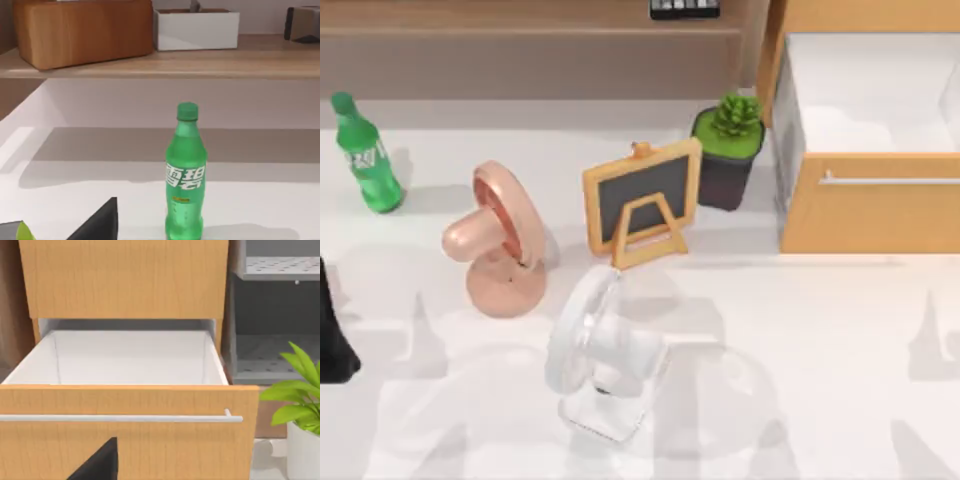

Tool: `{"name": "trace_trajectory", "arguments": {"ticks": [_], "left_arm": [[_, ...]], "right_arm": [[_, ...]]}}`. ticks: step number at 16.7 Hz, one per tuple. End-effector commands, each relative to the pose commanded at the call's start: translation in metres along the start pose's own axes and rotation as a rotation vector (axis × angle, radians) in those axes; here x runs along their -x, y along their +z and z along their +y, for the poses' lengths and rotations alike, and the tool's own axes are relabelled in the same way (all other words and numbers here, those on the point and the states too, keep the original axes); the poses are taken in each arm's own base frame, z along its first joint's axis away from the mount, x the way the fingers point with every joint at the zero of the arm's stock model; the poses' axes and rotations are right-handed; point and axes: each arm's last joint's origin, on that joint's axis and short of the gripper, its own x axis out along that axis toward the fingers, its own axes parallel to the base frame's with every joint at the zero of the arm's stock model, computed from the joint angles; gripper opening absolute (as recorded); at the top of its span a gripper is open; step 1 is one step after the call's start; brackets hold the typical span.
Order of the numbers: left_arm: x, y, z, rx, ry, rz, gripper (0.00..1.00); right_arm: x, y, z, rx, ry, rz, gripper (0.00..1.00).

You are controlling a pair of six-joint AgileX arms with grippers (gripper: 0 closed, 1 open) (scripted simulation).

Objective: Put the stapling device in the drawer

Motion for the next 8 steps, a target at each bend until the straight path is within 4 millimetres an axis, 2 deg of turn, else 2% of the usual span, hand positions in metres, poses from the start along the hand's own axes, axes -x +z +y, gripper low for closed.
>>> {"name": "trace_trajectory", "arguments": {"ticks": [4, 8], "left_arm": [[0.0, 0.0, 0.0, 0.0, 0.0, 0.0, 1.0], [0.0, 0.0, 0.0, 0.0, 0.0, 0.0, 1.0]], "right_arm": [[0.0, 0.003, -0.003, 0.031, -0.031, 0.031, 1.0], [-0.005, 0.018, -0.018, 0.201, -0.153, 0.225, 1.0]]}}
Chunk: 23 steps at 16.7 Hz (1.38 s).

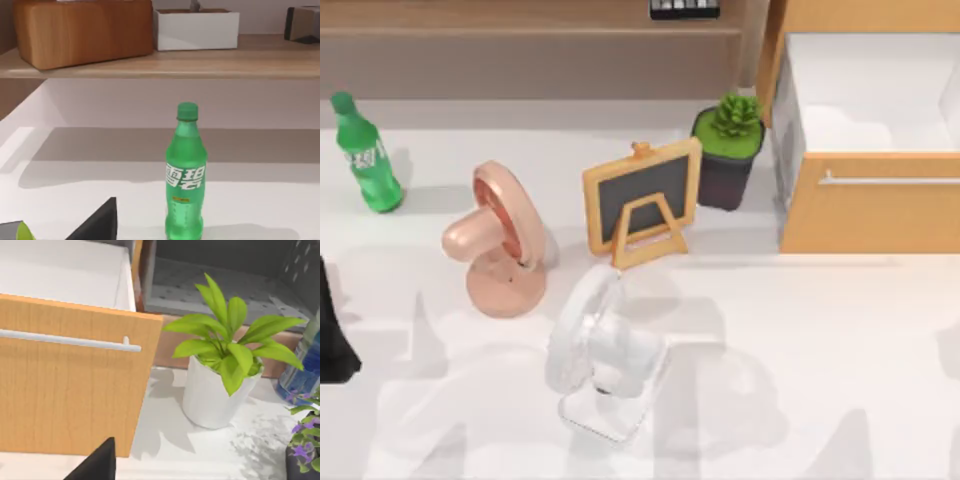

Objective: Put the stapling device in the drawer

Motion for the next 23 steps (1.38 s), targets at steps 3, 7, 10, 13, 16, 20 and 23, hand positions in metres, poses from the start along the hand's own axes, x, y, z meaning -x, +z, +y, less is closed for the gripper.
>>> {"name": "trace_trajectory", "arguments": {"ticks": [3, 7, 10, 13, 16, 20, 23], "left_arm": [[0.0, 0.0, 0.0, 0.0, 0.0, 0.0, 1.0], [0.0, 0.0, 0.0, 0.0, 0.0, 0.0, 1.0], [0.0, 0.0, 0.0, 0.0, 0.0, 0.0, 1.0], [0.0, 0.0, 0.0, 0.0, 0.0, 0.0, 1.0], [0.0, 0.0, 0.0, 0.0, 0.0, 0.0, 1.0], [0.0, 0.0, 0.0, 0.0, 0.0, 0.0, 1.0], [0.0, 0.0, 0.0, 0.0, 0.0, 0.0, 1.0]], "right_arm": [[-0.011, 0.015, -0.021, 0.208, -0.055, 0.243, 1.0], [-0.038, 0.031, -0.064, 0.457, -0.007, 0.598, 1.0], [-0.054, 0.029, -0.103, 0.524, 0.092, 0.836, 1.0], [-0.066, 0.008, -0.141, 0.541, 0.281, 1.041, 1.0], [-0.073, -0.02, -0.17, 0.519, 0.497, 1.159, 1.0], [-0.071, -0.041, -0.191, 0.477, 0.66, 1.207, 1.0], [-0.071, -0.042, -0.192, 0.473, 0.669, 1.209, 1.0]]}}
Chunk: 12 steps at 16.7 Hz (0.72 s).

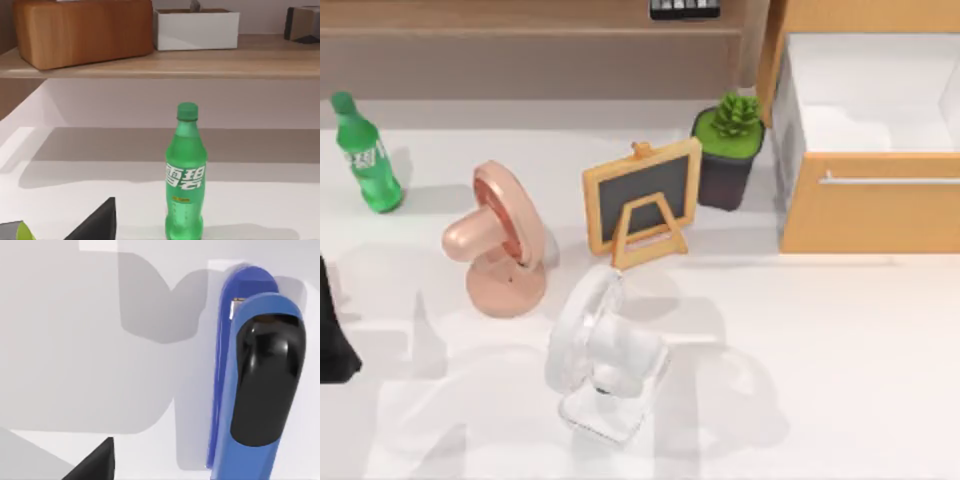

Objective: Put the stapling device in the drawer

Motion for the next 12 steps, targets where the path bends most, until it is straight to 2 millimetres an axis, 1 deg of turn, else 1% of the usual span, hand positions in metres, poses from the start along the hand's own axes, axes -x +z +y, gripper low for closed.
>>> {"name": "trace_trajectory", "arguments": {"ticks": [3, 4, 9, 10, 12], "left_arm": [[0.0, 0.0, 0.0, 0.0, 0.0, 0.0, 1.0], [0.0, 0.0, 0.0, 0.0, 0.0, 0.0, 1.0], [0.0, 0.0, 0.0, 0.0, 0.0, 0.0, 1.0], [0.0, 0.0, 0.0, 0.0, 0.0, 0.0, 1.0], [0.0, 0.0, 0.0, 0.0, 0.0, 0.0, 1.0]], "right_arm": [[-0.001, 0.001, 0.001, 0.002, -0.001, 0.0, 1.0], [-0.005, 0.001, 0.001, 0.0, 0.002, 0.0, 1.0], [-0.042, 0.0, -0.001, 0.0, -0.006, 0.0, 1.0], [-0.047, 0.0, 0.0, 0.0, -0.003, 0.0, 1.0], [-0.05, 0.0, 0.0, 0.0, 0.0, 0.0, 1.0]]}}
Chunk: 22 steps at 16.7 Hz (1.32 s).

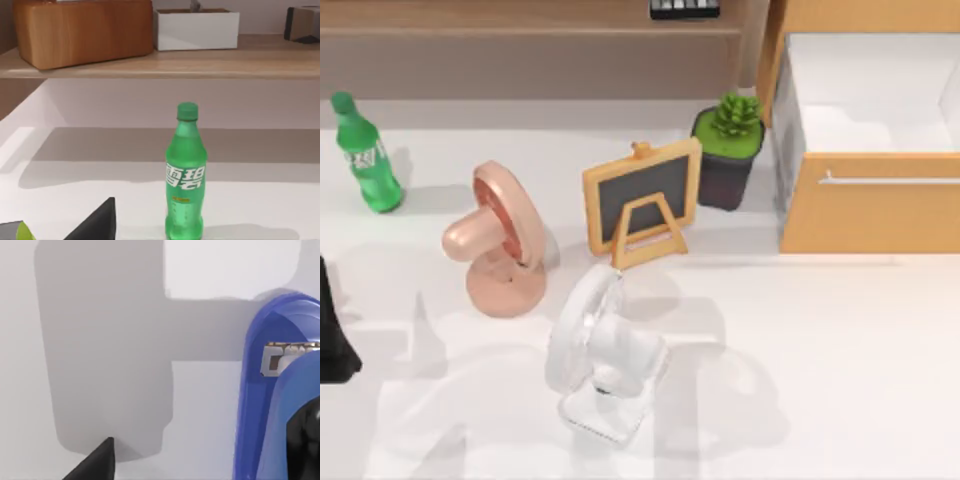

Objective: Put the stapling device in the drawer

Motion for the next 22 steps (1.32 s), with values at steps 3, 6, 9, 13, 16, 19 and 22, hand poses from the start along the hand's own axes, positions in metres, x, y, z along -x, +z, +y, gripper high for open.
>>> {"name": "trace_trajectory", "arguments": {"ticks": [3, 6, 9, 13, 16, 19, 22], "left_arm": [[0.0, 0.0, 0.0, 0.0, 0.0, 0.0, 1.0], [0.0, 0.0, 0.0, 0.0, 0.0, 0.0, 1.0], [0.0, 0.0, 0.0, 0.0, 0.0, 0.0, 1.0], [0.0, 0.0, 0.0, 0.0, 0.0, 0.0, 1.0], [0.0, 0.0, 0.0, 0.0, 0.0, 0.0, 1.0], [0.0, 0.0, 0.0, 0.0, 0.0, 0.0, 1.0], [0.0, 0.0, 0.0, 0.0, 0.0, 0.0, 1.0]], "right_arm": [[0.0, 0.0, 0.0, 0.0, 0.0, 0.0, 0.92], [0.0, 0.0, 0.0, 0.0, 0.0, 0.0, 0.7], [0.0, 0.0, 0.0, 0.0, 0.0, 0.0, 0.47], [0.0, 0.0, 0.0, 0.0, 0.0, 0.0, 0.17], [0.0, 0.0, 0.0, 0.0, 0.0, 0.0, 0.0], [0.0, 0.0, 0.0, 0.0, 0.0, 0.0, 0.0], [0.0, 0.0, 0.0, 0.0, 0.0, 0.0, 0.0]]}}
